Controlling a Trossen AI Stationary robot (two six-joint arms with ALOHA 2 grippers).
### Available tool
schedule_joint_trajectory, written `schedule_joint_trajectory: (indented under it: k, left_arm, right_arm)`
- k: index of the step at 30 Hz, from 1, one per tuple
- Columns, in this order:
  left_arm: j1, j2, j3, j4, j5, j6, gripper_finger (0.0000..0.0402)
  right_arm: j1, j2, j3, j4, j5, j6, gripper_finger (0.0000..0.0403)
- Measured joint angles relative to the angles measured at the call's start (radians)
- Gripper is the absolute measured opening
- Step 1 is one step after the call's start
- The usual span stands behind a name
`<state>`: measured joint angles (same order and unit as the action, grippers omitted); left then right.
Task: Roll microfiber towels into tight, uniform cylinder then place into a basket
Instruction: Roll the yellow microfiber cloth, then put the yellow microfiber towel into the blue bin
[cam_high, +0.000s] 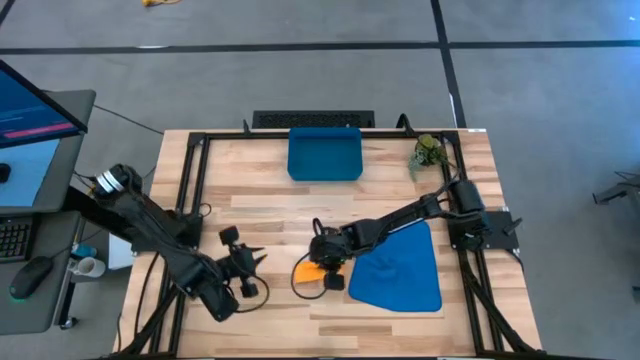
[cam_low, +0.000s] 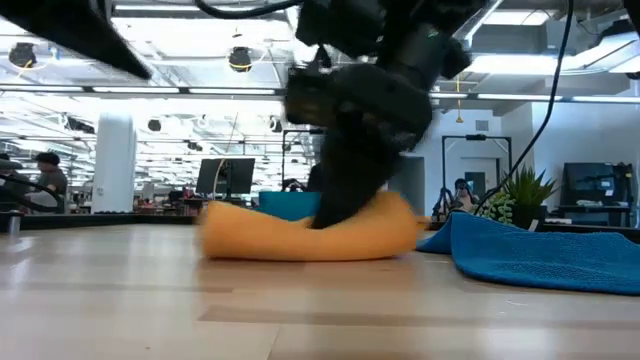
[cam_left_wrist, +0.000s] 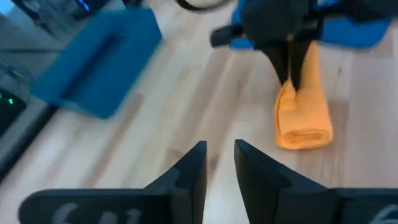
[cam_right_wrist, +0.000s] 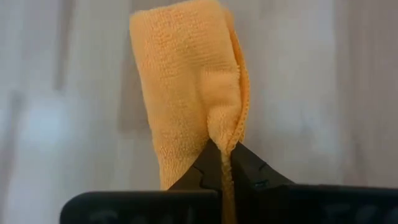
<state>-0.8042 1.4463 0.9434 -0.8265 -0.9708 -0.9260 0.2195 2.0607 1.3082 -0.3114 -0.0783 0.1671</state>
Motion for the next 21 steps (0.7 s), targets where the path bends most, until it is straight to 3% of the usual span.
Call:
schedule_joint_trajectory:
  k: [10, 21]
  left_arm:
    - [0.094, -0.228, 0.001, -0.033, -0.037, 0.169, 0.0072]
    - [0.199, -0.291, 0.001, -0.077, -0.037, 0.169, 0.0072]
  right_arm:
    - [-0.043, -0.141, -0.004, -0.147, 0.055, -0.119, 0.0019]
    - [-0.182, -0.282, -0.002, -0.228, 0.054, -0.264, 0.0021]
